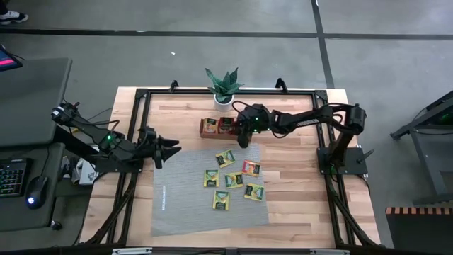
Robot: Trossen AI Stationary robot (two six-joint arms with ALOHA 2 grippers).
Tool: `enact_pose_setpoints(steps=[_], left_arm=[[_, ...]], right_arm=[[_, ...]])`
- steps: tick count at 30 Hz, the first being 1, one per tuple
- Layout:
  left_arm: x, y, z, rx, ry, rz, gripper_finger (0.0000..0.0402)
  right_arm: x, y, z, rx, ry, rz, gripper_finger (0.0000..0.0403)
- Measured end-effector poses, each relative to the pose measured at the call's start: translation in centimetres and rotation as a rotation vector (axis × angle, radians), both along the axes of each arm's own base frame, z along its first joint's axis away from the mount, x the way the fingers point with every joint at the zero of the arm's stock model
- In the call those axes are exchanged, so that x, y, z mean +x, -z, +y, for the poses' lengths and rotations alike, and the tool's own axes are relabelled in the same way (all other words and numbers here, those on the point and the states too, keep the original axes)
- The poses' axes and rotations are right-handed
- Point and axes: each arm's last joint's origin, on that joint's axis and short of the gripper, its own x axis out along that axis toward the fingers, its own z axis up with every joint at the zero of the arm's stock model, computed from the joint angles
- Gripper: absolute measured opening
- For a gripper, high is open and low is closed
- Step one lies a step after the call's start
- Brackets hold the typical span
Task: Pick & Place Tea
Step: Put the red tea bag into the middle section of the wooden organizer, then put the orange tea bag into the left section of the wooden organizer
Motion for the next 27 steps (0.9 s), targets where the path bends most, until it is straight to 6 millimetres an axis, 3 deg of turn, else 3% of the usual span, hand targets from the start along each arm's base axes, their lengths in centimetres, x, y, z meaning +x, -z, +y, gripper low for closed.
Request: enact_pose_setpoints(steps=[8,16,22,27], left_arm=[[0.3,0.2,-0.3,-0.003,0.022,0.015,0.0214],[1.2,0.5,-0.5,-0.028,0.023,0.028,0.0214],[4.0,1.2,0.3,-0.152,0.068,0.052,0.0214],[7.6,2.0,1.6,-0.223,0.136,0.091,0.0214]], right_arm=[[-1.2,-3.9,0.2,-0.068,0.049,-0.063,0.0194],[-4.8,-7.6,2.1,-0.014,0.080,0.034,0.0195],[-8.0,-8.4,3.4,0.233,0.190,0.177,0.0195],[-8.7,-8.1,5.0,0.336,0.156,0.274,0.0195]])
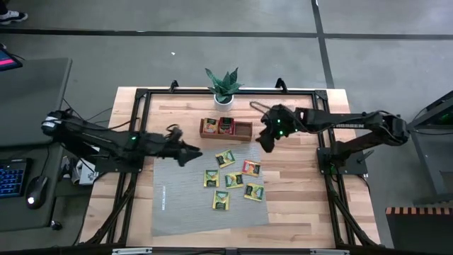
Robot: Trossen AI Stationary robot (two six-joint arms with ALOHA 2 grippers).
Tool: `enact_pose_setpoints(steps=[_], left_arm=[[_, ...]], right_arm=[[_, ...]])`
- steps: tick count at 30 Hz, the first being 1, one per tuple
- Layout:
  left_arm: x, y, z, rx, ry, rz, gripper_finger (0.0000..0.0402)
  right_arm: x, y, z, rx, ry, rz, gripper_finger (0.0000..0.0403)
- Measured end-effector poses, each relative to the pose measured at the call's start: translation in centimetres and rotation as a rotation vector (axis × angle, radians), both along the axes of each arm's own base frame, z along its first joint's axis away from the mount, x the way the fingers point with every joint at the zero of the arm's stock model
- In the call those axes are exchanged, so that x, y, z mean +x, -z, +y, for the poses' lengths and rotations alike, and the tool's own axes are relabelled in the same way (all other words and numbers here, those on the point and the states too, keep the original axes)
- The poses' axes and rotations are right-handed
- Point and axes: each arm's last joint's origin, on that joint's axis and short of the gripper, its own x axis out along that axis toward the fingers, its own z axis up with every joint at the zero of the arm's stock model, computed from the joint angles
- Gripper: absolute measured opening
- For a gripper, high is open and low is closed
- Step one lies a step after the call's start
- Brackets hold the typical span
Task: Pick & Place Tea
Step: Put the orange tea bag into the left section of the wooden organizer
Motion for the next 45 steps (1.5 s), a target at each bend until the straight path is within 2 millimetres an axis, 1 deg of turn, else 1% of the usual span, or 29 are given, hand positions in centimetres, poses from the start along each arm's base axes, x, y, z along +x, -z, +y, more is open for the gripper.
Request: enact_pose_setpoints(steps=[4,10,13,15,18,20,23,28,30,32,36,37,39,42,44,45], left_arm=[[3.4,0.6,1.1,-0.043,0.065,0.096,0.0214],[9.1,1.8,2.4,-0.193,0.210,0.220,0.0214],[12.4,2.2,2.4,-0.203,0.270,0.248,0.0214],[14.6,2.1,2.2,-0.165,0.313,0.245,0.0214],[17.9,1.4,2.2,-0.056,0.406,0.207,0.0214],[19.6,1.1,2.1,0.050,0.493,0.208,0.0214],[21.7,0.8,2.0,0.205,0.586,0.253,0.0214],[22.6,1.7,2.2,0.432,0.713,0.441,0.0214],[23.1,2.8,2.1,0.506,0.740,0.465,0.0214],[23.2,4.1,2.1,0.550,0.767,0.507,0.0214],[24.2,5.4,2.2,0.609,0.770,0.480,0.0214],[24.0,5.7,2.2,0.613,0.775,0.508,0.0214],[24.1,5.8,2.2,0.646,0.768,0.505,0.0214],[25.0,6.0,2.3,0.696,0.750,0.438,0.0214],[24.9,6.8,2.3,0.704,0.747,0.476,0.0214],[25.0,6.8,2.3,0.711,0.740,0.464,0.0214]], right_arm=[[-0.2,0.7,1.2,-0.020,-0.034,0.085,0.0195],[-1.8,1.8,1.7,-0.038,0.003,0.311,0.0195],[-2.6,3.5,2.1,-0.017,-0.017,0.351,0.0195],[-3.5,5.2,2.6,0.022,-0.034,0.358,0.0195],[-4.4,7.4,3.4,0.096,-0.039,0.287,0.0195],[-4.9,8.4,3.9,0.136,-0.050,0.227,0.0195],[-5.1,8.8,4.5,0.156,-0.080,0.138,0.0195],[-5.2,8.3,5.0,0.136,-0.105,0.070,0.0195],[-5.2,8.1,5.0,0.123,-0.104,0.049,0.0195],[-5.1,8.0,5.0,0.121,-0.105,0.038,0.0195],[-5.0,8.0,5.0,0.114,-0.110,0.029,0.0195],[-5.0,8.0,5.0,0.113,-0.111,0.026,0.0195],[-5.0,8.0,5.0,0.107,-0.112,0.029,0.0195],[-5.0,8.0,5.0,0.101,-0.112,0.030,0.0195],[-5.0,8.0,5.0,0.096,-0.108,0.028,0.0195],[-5.0,8.0,5.0,0.095,-0.108,0.026,0.0195]])
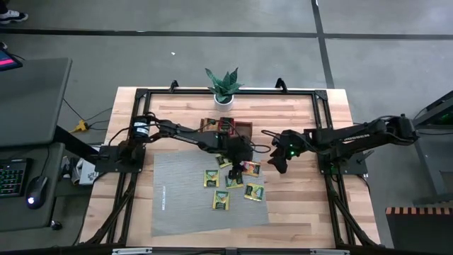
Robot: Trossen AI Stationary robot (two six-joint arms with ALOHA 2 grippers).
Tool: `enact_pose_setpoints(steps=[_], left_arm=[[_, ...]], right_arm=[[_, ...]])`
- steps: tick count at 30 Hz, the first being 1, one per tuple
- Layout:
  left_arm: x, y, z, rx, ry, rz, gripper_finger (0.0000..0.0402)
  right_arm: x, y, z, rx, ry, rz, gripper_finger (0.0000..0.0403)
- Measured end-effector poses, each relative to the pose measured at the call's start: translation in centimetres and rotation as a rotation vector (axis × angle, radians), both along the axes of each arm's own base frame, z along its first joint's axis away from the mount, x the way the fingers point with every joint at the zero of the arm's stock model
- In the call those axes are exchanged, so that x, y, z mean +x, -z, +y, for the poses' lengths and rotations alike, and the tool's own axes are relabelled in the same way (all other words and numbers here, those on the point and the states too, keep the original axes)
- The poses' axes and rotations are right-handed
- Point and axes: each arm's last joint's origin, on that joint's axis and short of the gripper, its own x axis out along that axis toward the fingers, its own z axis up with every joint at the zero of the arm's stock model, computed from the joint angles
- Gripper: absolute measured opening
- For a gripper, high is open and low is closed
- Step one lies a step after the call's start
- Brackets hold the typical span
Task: Pick & Place Tea
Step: Put the orange tea bag into the left section of the wooden organizer
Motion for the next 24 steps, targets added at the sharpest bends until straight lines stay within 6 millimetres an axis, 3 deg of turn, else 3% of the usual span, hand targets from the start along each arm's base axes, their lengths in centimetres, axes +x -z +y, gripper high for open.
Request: enact_pose_setpoints(steps=[2,6,10,16,24], left_arm=[[0.4,-0.4,0.0,0.002,0.002,-0.044,0.0214],[0.3,1.4,0.0,0.002,0.003,0.021,0.0214],[1.2,1.6,0.0,0.001,0.006,-0.041,0.0214],[1.2,3.1,0.0,-0.001,0.012,0.001,0.0214],[1.1,4.5,0.0,-0.004,0.002,0.052,0.0214]], right_arm=[[0.0,0.0,0.0,-0.003,0.004,-0.001,0.0195],[0.0,0.0,-0.1,-0.009,0.018,0.001,0.0195],[0.0,0.0,-0.1,-0.014,0.025,-0.002,0.0195],[0.0,0.0,-0.1,0.000,0.040,0.003,0.0195],[0.2,-0.1,0.0,0.167,0.209,0.007,0.0195]])
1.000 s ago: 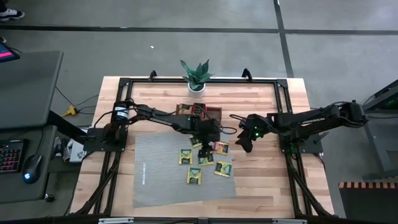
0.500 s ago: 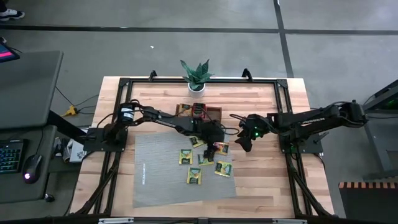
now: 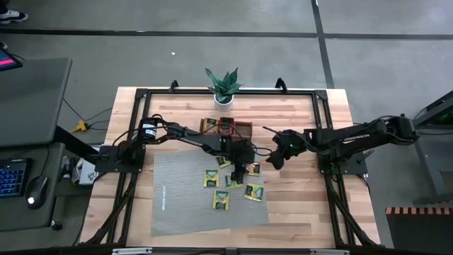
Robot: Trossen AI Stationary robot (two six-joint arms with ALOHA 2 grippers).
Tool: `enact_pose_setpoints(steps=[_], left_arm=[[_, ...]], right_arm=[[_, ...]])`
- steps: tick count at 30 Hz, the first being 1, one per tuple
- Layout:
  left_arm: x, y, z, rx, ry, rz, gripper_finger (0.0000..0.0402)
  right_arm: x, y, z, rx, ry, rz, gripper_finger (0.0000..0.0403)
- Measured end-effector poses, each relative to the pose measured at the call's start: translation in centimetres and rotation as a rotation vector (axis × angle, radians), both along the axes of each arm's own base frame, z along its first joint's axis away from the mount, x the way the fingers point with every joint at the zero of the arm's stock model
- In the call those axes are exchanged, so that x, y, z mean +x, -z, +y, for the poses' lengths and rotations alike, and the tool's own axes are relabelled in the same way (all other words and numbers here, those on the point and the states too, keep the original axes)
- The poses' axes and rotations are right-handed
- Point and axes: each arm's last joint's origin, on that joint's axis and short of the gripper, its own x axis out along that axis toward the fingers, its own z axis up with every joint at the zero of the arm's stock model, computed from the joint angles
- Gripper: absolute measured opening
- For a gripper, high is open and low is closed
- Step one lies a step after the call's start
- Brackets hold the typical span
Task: Pick & Place Tea
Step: Put the orange tea bag into the left section of the wooden organizer
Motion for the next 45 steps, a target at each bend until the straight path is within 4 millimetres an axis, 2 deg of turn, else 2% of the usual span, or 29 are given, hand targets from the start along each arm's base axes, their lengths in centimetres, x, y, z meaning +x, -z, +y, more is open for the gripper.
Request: enact_pose_setpoints(steps=[5,11,29,39,42,45], left_arm=[[0.1,0.1,0.1,0.014,-0.011,-0.009,0.0214],[0.0,0.2,0.1,0.035,-0.024,-0.005,0.0214],[0.3,0.1,0.1,0.043,-0.024,-0.037,0.0214],[0.4,0.0,0.1,0.045,-0.023,-0.059,0.0214],[0.4,0.0,0.1,0.045,-0.023,-0.059,0.0214],[0.4,0.0,0.1,0.044,-0.022,-0.059,0.0214]], right_arm=[[0.0,0.0,0.4,0.102,0.104,0.010,0.0195],[0.2,0.2,0.9,0.148,0.174,0.026,0.0195],[3.5,4.7,3.0,0.252,0.289,0.067,0.0195],[4.1,5.3,3.0,0.282,0.303,0.036,0.0195],[4.1,5.3,3.0,0.281,0.305,0.042,0.0188],[4.0,5.4,3.0,0.282,0.307,0.049,0.0162]])
